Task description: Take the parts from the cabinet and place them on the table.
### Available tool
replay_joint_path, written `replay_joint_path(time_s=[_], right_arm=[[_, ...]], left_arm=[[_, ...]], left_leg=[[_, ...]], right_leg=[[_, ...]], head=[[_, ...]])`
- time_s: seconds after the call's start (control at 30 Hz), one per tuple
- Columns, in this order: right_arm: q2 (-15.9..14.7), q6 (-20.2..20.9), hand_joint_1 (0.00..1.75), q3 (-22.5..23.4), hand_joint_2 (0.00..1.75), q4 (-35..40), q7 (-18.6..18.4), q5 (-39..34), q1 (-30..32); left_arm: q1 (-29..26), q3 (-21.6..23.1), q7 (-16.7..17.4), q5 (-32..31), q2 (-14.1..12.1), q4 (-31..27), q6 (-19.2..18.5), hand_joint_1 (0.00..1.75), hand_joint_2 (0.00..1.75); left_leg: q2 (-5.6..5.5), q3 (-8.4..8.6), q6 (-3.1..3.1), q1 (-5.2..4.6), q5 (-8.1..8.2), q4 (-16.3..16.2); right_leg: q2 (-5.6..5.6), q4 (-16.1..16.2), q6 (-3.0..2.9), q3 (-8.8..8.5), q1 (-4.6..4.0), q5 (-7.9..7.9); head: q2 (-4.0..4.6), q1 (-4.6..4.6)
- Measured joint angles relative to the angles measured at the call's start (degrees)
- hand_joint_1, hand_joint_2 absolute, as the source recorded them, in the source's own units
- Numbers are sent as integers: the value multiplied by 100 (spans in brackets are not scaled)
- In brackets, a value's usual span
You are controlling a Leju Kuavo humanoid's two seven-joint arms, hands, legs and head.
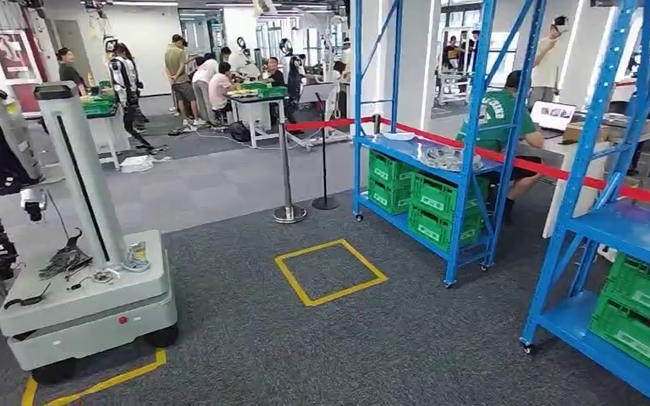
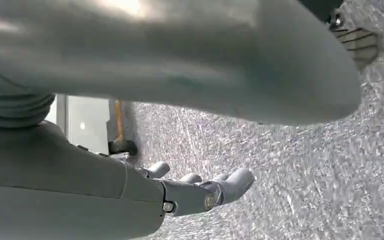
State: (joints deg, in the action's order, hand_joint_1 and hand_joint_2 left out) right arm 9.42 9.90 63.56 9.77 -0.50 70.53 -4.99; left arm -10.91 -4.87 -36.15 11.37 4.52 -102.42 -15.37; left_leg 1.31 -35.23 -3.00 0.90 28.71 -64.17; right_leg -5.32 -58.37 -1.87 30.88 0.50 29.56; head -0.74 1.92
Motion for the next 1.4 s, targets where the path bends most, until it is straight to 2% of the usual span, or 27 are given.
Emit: replay_joint_path(time_s=[0.03, 0.07, 0.2, 0.27, 0.3, 0.37, 0.4, 0.43, 0.5, 0.53, 0.57, 0.7, 0.73, 0.8, 0.87, 0.9, 0.93, 1.0, 1.03, 1.07, 1.13, 1.2, 1.23, 1.27, 1.3, 1.37, 1.4], right_arm=[[0, -31, 0, 7, 0, 0, 35, -33, 2], [-7, -63, 0, 20, 0, 0, 74, -66, 1], [-4, -142, 0, 98, 0, 0, 31, -159, -25], [-4, -151, 0, 109, 0, 0, -30, -175, -26], [-4, -151, 0, 118, 0, 0, -50, -177, -16], [-4, -151, 0, 138, 0, 0, -55, -177, 13], [-4, -157, 0, 142, 0, 0, -72, -179, 19], [-4, -164, 0, 146, 0, 0, -81, -179, 31], [-4, -164, 0, 155, 0, 0, -90, -179, 30], [-13, -164, 0, 162, 0, 0, -92, -192, 29], [-48, -168, 0, 175, 0, 0, -109, -199, 35], [-39, -188, 0, 175, 0, 0, -101, -157, -3], [-22, -190, 0, 177, 0, 0, -90, -157, -5], [-37, -192, 0, 177, 0, 2, -61, -140, 11], [-39, -131, 0, 173, 0, 2, -13, -19, 27], [-39, -96, 0, 160, 0, 2, -4, 37, 31], [-42, -72, 0, 133, 0, 2, -2, 92, 34], [-44, -68, 0, 81, 0, 2, 72, 129, 34], [-46, -70, 0, 81, 0, 2, 109, 116, 30], [-95, -72, 0, 81, 0, 7, 114, 103, 31], [-114, -74, 0, 81, 0, 7, 127, 94, 24], [-118, -74, 0, 79, 0, 7, 131, 94, 5], [-118, -74, 0, 79, 0, 7, 138, 94, 4], [-138, -74, 0, 79, 0, 7, 151, 94, -5], [-138, -72, 0, 79, 0, 7, 166, 88, -1], [-138, -63, 0, 79, 0, 7, 192, 57, 22], [-144, -59, 0, 79, 0, 7, 190, 26, 31]], left_arm=[[38, 24, 15, 0, 4, 15, -24, 175, 175], [91, 59, 35, 2, 13, 46, -33, 175, 175], [232, 146, 116, -2, 54, 175, -81, 175, 175], [300, 179, 114, -2, 70, 199, -81, 175, 175], [349, 199, 114, -4, 94, 216, -81, 175, 175], [395, 238, 114, -4, 116, 253, -81, 175, 175], [394, 240, 116, -4, 116, 273, -81, 175, 175], [396, 238, 116, -4, 116, 291, -81, 175, 175], [409, 242, 114, -4, 118, 299, -81, 175, 175], [416, 245, 107, -4, 118, 299, -81, 175, 175], [416, 243, 98, -4, 129, 299, -79, 175, 175], [417, 242, 166, -101, 131, 321, 57, 175, 175], [410, 240, 151, -116, 114, 323, 99, 175, 175], [461, 236, 96, -129, 101, 341, 158, 175, 175], [428, 236, 9, -212, 90, 337, 267, 175, 175], [367, 232, -39, -297, 77, 293, 363, 175, 175], [304, 232, -59, -374, 72, 244, 440, 175, 175], [187, 229, -96, -501, 46, 91, 593, 175, 175], [160, 232, -105, -501, 28, 39, 643, 175, 175], [151, 232, -111, -501, 13, 20, 669, 175, 175], [94, 229, -112, -498, -9, -22, 708, 175, 175], [62, 227, -125, -496, -55, -63, 708, 175, 175], [54, 227, -125, -496, -57, -83, 708, 175, 175], [37, 225, -136, -496, -61, -107, 708, 175, 175], [46, 225, -133, -476, -66, -118, 710, 175, 175], [51, 225, -133, -391, -74, -109, 750, 175, 175], [51, 225, -133, -347, -88, -94, 752, 175, 175]], left_leg=[[250, 245, 9, -1, -131, 439], [452, 287, 75, -44, -61, 527], [94, 294, 252, -46, -127, 557], [-31, 266, 308, -14, -153, 580], [-99, 249, 338, -14, -171, 579], [-267, 226, 359, -39, -180, 570], [-362, 224, 363, -52, -180, 566], [-458, 227, 363, -62, -180, 559], [-625, 229, 362, -70, -181, 550], [-705, 229, 356, -67, -184, 550], [-755, 211, 326, -80, -191, 546], [-1018, 129, 183, -54, -257, 640], [-891, 148, 185, -63, -228, 597], [-321, -103, 128, -93, 140, 91], [-191, -507, 66, -49, 535, -768], [-183, -632, 33, -30, 592, -1040], [-170, -619, 6, -12, 517, -1028], [-67, -193, -49, 23, 42, -214], [104, 86, -73, 36, -164, 304], [449, 176, -37, 18, -119, 541], [306, 194, 118, 9, -153, 508], [147, 160, 199, -5, -162, 503], [66, 180, 251, 31, -191, 533], [-1, 174, 273, 40, -204, 538], [-67, 161, 301, 45, -217, 538], [-221, 125, 339, 29, -233, 535], [-312, 116, 346, 17, -238, 532]], right_leg=[[-66, -15, 30, -19, -4, 19], [-112, -39, 76, -20, -61, 60], [-366, -5, 227, -119, -29, 100], [249, -363, 286, 26, 15, 351], [399, -782, 289, 233, 11, 567], [490, -1658, 279, 695, 3, 872], [499, -1825, 259, 823, -9, 829], [510, -1672, 223, 801, -25, 631], [635, -801, 116, 478, -77, 68], [861, -225, 51, 242, -99, -188], [1067, -67, 24, 173, -92, -118], [773, 53, -6, 108, -96, -178], [676, 155, -11, 65, -38, -232], [525, 207, -55, 35, -38, -245], [350, 196, -66, 38, -42, -221], [267, 187, -60, 38, -37, -208], [201, 175, -46, 35, -26, -191], [34, 109, 11, 31, 11, -134], [-36, 60, 50, 28, 26, -93], [-79, 11, 100, 23, -14, -49], [-184, -18, 171, -15, -46, -2], [-345, 4, 235, -73, -20, 6], [-310, -10, 288, -74, 11, 48], [103, -144, 321, -37, 38, 165], [366, -486, 324, 120, 53, 381], [495, -1462, 325, 616, 43, 814], [496, -1785, 317, 795, 40, 879]], head=[[0, 0], [0, 0], [0, -17], [0, -30], [0, -55], [0, -57], [0, -59], [0, -59], [0, -59], [0, -59], [0, -50], [0, -68], [0, -68], [0, -59], [0, -57], [0, -55], [0, -57], [0, -57], [0, -57], [0, -55], [0, -61], [0, -61], [0, -61], [0, -63], [0, -68], [0, -72], [0, -74]])
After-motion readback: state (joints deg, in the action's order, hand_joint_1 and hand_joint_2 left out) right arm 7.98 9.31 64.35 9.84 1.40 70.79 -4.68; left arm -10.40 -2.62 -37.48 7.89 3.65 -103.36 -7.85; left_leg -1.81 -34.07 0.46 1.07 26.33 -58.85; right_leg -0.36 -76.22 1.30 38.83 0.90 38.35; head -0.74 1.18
